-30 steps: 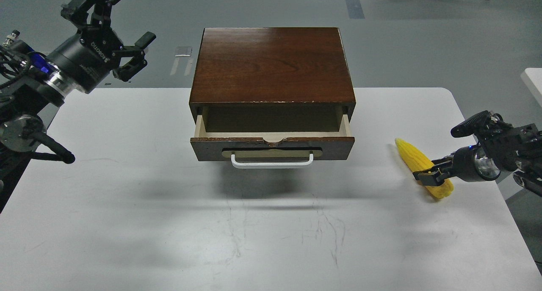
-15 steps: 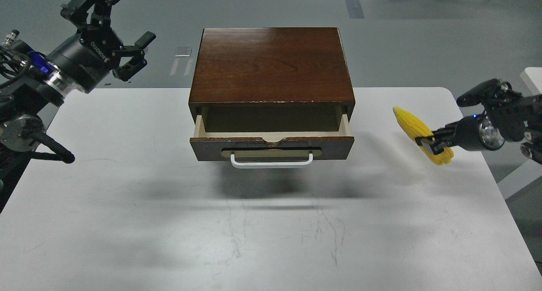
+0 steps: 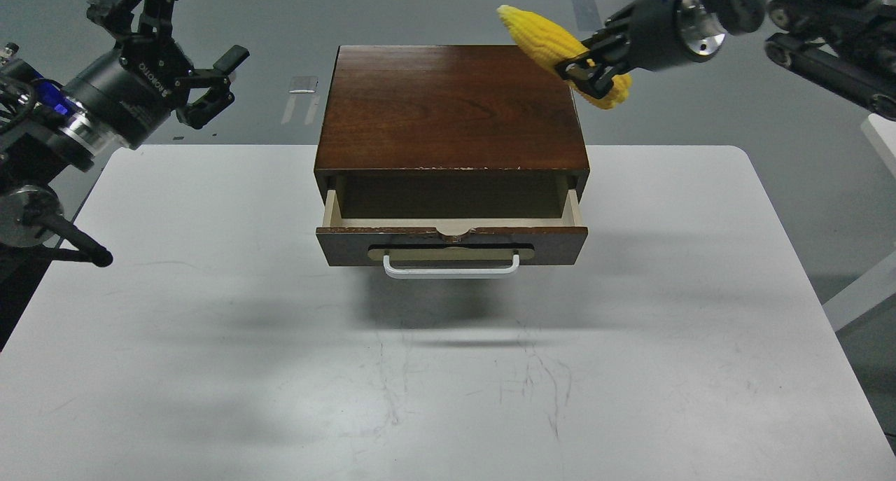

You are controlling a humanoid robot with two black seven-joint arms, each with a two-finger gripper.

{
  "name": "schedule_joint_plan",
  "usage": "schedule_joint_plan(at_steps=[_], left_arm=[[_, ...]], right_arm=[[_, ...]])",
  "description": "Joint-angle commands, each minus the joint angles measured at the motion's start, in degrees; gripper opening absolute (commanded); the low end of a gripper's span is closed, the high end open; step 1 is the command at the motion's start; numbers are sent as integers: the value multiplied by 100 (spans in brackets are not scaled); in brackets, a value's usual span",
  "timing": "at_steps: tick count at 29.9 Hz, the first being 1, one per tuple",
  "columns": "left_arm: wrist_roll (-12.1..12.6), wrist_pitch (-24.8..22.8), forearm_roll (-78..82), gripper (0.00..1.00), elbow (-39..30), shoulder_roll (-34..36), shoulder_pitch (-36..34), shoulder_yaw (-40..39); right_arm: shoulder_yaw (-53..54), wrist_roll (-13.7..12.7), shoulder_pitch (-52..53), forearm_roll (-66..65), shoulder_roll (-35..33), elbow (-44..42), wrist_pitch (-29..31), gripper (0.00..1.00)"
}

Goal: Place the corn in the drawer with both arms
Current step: 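Lift the corn with the right gripper and carry it over the drawer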

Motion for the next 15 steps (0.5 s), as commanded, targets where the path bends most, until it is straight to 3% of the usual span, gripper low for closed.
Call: schedule_joint_plan(at_steps=[1, 9, 15], left_arm=[[9, 9, -1, 98, -62, 34, 3, 1], [18, 9, -1, 98, -141, 140, -6, 1], [18, 9, -1, 98, -237, 263, -6, 1]], right_arm=[[-98, 0, 219, -15, 442, 260, -36, 8], [-423, 0, 641, -400, 592, 1376, -334, 7], [-564, 0, 615, -991, 645, 1412, -808, 7]])
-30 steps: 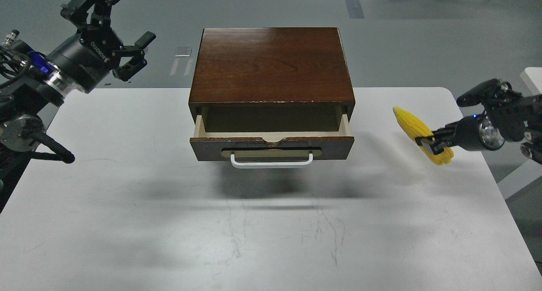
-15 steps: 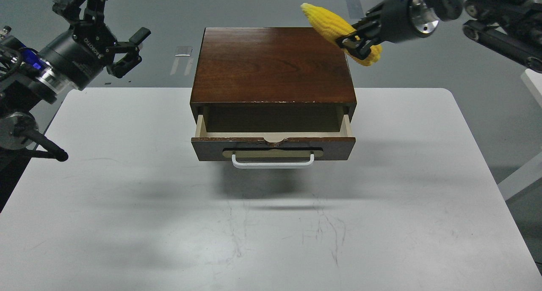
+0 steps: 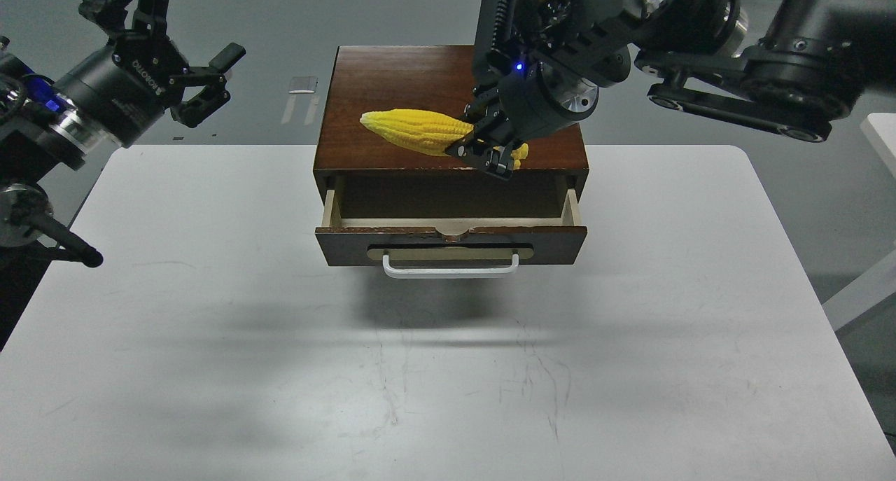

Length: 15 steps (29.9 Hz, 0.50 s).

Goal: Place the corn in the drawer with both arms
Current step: 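Lift the corn with the right gripper and carry it over the drawer, then lower the corn into the open drawer and open the right gripper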

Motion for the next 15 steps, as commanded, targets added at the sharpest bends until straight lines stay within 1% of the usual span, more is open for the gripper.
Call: schedule_joint_plan(at_steps=[1, 4, 15], left_arm=[[1, 0, -1, 98, -51, 70, 1, 1], [1, -18, -1, 98, -51, 122, 1, 10], [1, -18, -1, 98, -86, 131, -8, 10]], right_arm=[[-134, -1, -28, -213, 42, 12, -296, 7], [-336, -1, -54, -274, 77, 20, -534, 8], [-530, -1, -265, -362, 112, 65, -543, 10]])
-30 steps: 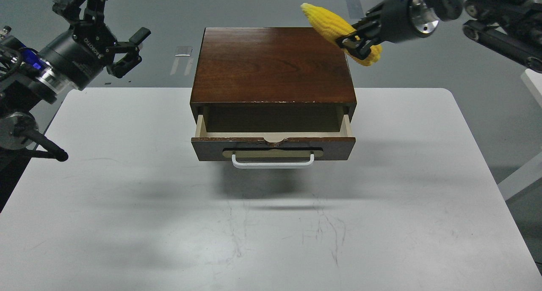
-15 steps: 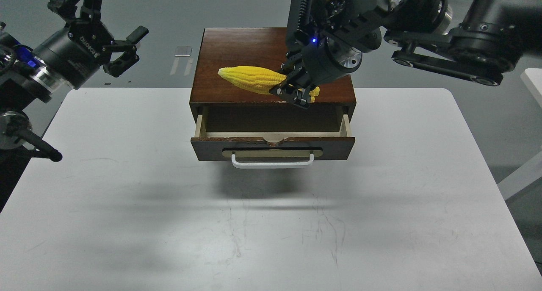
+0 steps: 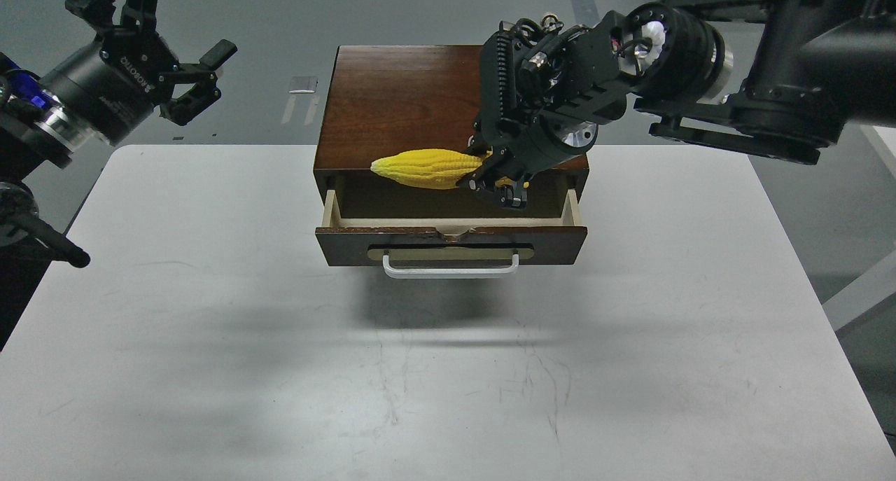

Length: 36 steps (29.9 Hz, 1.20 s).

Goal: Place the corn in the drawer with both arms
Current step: 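Lower the corn into the open drawer and open the right gripper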

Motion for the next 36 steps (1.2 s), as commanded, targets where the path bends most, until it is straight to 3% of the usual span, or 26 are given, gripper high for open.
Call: schedule_joint_plan(at_steps=[1, 9, 23, 36], left_arm=[[0, 7, 0, 98, 0, 1, 0, 0], [0, 7, 0, 98, -9, 36, 9, 0], [0, -2, 0, 98, -9, 45, 9, 0], [0, -2, 0, 98, -9, 45, 9, 0]], right_arm=[[-49, 0, -69, -1, 2, 2, 1, 10], [-111, 0, -192, -1, 10, 2, 1, 21], [-120, 0, -263, 16, 2, -7, 1, 54], [-111, 0, -254, 34, -7, 2, 1, 63]])
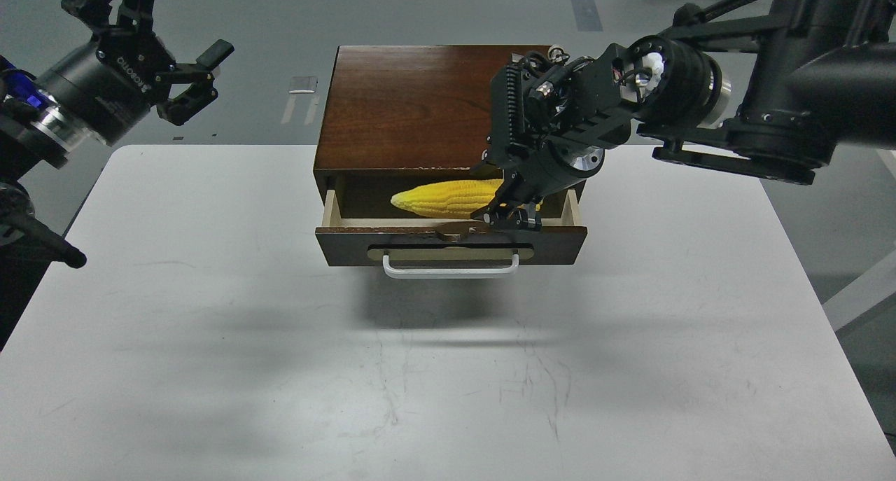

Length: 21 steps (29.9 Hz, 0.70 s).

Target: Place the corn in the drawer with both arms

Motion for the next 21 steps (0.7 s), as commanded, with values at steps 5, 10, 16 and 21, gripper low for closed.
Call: schedule_joint_plan(at_steps=[5, 10, 16, 21], left_arm=[[0, 0, 0, 98, 0, 2, -7, 0], [0, 0, 0, 98, 0, 2, -7, 0], [0, 0, 0, 98, 0, -7, -7, -9], [0, 0, 8, 98, 0, -60, 1, -9]], right_arm=[[3, 0, 18, 2, -13, 36, -8, 65], [82, 0, 105, 107, -65, 27, -8, 65], [459, 0, 202, 1009, -425, -34, 18, 75], [855, 0, 176, 2004, -952, -193, 45, 97]])
